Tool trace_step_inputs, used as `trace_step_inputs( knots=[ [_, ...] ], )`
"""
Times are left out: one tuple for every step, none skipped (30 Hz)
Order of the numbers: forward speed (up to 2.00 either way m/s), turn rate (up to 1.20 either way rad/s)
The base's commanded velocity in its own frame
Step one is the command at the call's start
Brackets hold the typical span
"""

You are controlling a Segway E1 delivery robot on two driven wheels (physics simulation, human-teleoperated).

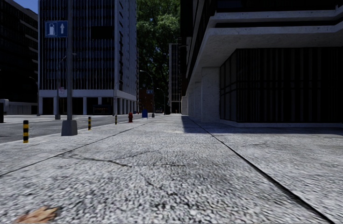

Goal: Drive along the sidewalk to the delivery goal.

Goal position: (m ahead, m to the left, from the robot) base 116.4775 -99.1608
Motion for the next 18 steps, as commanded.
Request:
trace_step_inputs(
  knots=[
    [2.0,0.0],
    [2.0,0.0],
    [2.0,0.0],
    [2.0,0.0],
    [2.0,0.0],
    [2.0,0.0],
    [2.0,0.0],
    [2.0,0.0],
    [2.0,0.0],
    [2.0,0.0],
    [2.0,0.0],
    [2.0,0.0],
    [2.0,0.0],
    [2.0,0.0],
    [2.0,0.0],
    [2.0,0.0],
    [2.0,0.0],
    [2.0,0.0]
  ],
)
